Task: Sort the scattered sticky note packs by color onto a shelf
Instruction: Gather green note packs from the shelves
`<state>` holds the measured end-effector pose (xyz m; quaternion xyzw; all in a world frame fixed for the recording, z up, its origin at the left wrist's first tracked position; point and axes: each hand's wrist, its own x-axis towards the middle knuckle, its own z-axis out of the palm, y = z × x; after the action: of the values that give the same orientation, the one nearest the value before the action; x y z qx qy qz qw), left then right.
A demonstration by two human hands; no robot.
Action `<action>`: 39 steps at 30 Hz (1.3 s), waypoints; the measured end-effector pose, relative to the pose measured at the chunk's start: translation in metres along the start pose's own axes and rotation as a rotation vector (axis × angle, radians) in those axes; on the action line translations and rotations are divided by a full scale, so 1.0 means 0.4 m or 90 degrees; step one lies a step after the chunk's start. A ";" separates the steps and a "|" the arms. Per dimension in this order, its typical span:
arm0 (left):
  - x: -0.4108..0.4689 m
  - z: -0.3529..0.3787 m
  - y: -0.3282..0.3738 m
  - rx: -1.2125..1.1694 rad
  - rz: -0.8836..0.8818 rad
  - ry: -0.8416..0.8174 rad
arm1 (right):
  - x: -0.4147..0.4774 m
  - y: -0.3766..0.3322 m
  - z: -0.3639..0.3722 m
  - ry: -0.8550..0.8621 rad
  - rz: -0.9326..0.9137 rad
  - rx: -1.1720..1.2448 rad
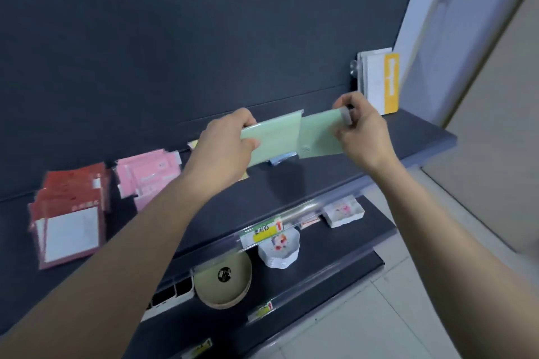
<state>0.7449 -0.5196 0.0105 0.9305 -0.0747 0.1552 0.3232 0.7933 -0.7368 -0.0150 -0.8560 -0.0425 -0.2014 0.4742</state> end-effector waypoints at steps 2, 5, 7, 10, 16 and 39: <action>0.055 0.046 0.010 -0.011 0.009 -0.019 | 0.037 0.042 -0.017 0.018 0.025 -0.029; 0.142 0.108 0.013 -0.037 0.022 -0.046 | 0.106 0.084 -0.030 0.039 0.034 -0.067; 0.204 0.135 0.009 -0.052 0.019 -0.054 | 0.160 0.103 -0.034 0.037 0.029 -0.071; 0.300 0.164 -0.001 -0.045 0.018 -0.045 | 0.241 0.131 -0.037 0.026 0.020 -0.068; 0.430 0.238 -0.029 -0.057 -0.006 -0.070 | 0.371 0.232 -0.011 -0.001 0.040 -0.065; 0.604 0.515 -0.022 -0.044 -0.224 -0.028 | 0.746 0.576 0.197 -0.329 -0.001 -0.031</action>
<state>1.0240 -0.6507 -0.0660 0.9206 0.0773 0.0731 0.3757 1.1512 -0.8327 -0.1202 -0.8900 -0.1579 0.0226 0.4271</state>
